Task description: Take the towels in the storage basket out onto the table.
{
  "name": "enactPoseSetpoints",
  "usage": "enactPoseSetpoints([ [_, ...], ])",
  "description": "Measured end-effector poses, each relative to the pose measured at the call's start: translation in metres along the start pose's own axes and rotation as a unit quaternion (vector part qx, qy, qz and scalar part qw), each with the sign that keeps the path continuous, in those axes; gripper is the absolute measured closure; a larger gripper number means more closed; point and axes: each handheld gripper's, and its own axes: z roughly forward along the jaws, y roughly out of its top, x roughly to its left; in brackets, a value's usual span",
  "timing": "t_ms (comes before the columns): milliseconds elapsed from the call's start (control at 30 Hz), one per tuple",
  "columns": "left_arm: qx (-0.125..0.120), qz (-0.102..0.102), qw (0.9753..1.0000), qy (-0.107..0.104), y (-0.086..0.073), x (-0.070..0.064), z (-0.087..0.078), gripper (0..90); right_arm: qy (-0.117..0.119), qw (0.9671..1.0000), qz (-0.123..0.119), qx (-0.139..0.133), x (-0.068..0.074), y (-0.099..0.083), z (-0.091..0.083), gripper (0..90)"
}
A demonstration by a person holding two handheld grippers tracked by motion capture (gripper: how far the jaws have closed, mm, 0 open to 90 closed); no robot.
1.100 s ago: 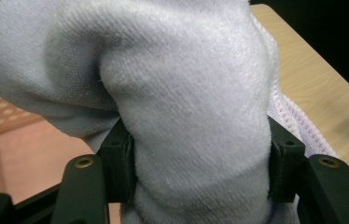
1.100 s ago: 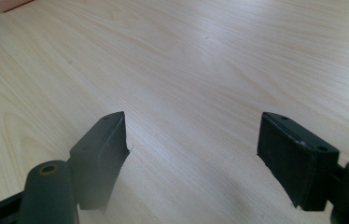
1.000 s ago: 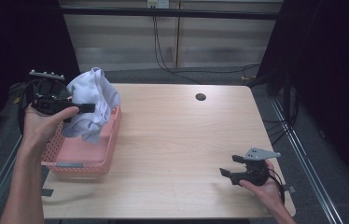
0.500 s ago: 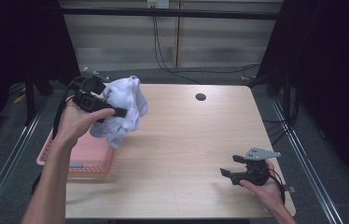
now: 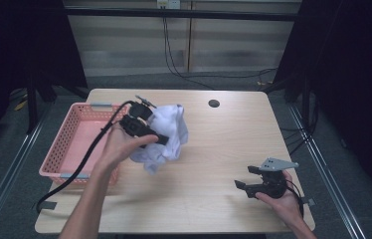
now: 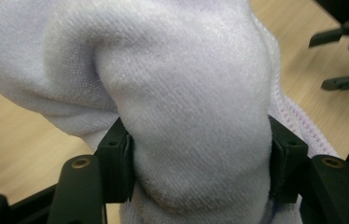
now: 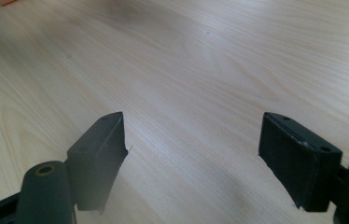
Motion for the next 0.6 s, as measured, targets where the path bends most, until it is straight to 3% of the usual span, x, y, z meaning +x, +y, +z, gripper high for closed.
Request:
enactPoseSetpoints([
  [33, 0.012, 0.005, 0.9998, -0.014, -0.003, -0.005, 0.016, 38.7, 0.000, 1.0000, 0.002, 0.000, 0.000, 0.000, -0.001, 22.6],
  [167, 0.031, 0.000, 0.9989, -0.036, -0.010, -0.012, 0.054, 38.1, 0.002, 1.0000, -0.003, 0.005, 0.000, -0.001, 0.001, 22.6],
  [200, 0.031, 0.000, 0.9989, -0.036, -0.010, -0.012, 0.054, 37.7, 0.001, 1.0000, -0.003, 0.007, 0.001, -0.001, 0.002, 22.6],
  [233, 0.038, 0.003, 0.9987, -0.033, -0.016, -0.015, 0.071, 37.0, 0.003, 1.0000, -0.004, 0.007, 0.001, -0.001, 0.002, 22.6],
  [300, 0.039, 0.000, 0.9986, -0.037, -0.018, -0.016, 0.079, 36.3, 0.004, 0.9999, -0.005, 0.008, 0.001, -0.001, 0.003, 22.6],
  [333, 0.048, 0.002, 0.9983, -0.032, -0.021, -0.016, 0.086, 33.3, 0.005, 0.9999, -0.005, 0.009, 0.002, -0.001, 0.003, 22.6],
  [367, 0.062, 0.011, 0.9979, -0.013, -0.027, -0.017, 0.101, 30.9, 0.007, 0.9999, -0.005, 0.010, 0.003, -0.001, 0.003, 22.6],
  [433, 0.066, 0.010, 0.9978, -0.009, -0.031, -0.017, 0.109, 27.7, 0.007, 0.9999, -0.006, 0.010, 0.003, -0.001, 0.004, 22.6],
  [467, 0.048, 0.006, 0.9988, -0.013, -0.035, -0.017, 0.114, 22.7, 0.007, 0.9999, -0.006, 0.011, 0.004, -0.001, 0.004, 22.6],
  [500, 0.033, 0.005, 0.9993, -0.014, -0.038, -0.017, 0.113, 18.2, 0.009, 0.9998, -0.009, 0.013, 0.005, -0.001, 0.005, 22.6],
  [600, 0.022, 0.008, 0.9992, -0.033, -0.042, -0.010, 0.106, 16.1, 0.012, 0.9998, -0.010, 0.014, 0.006, 0.000, 0.007, 22.5],
])
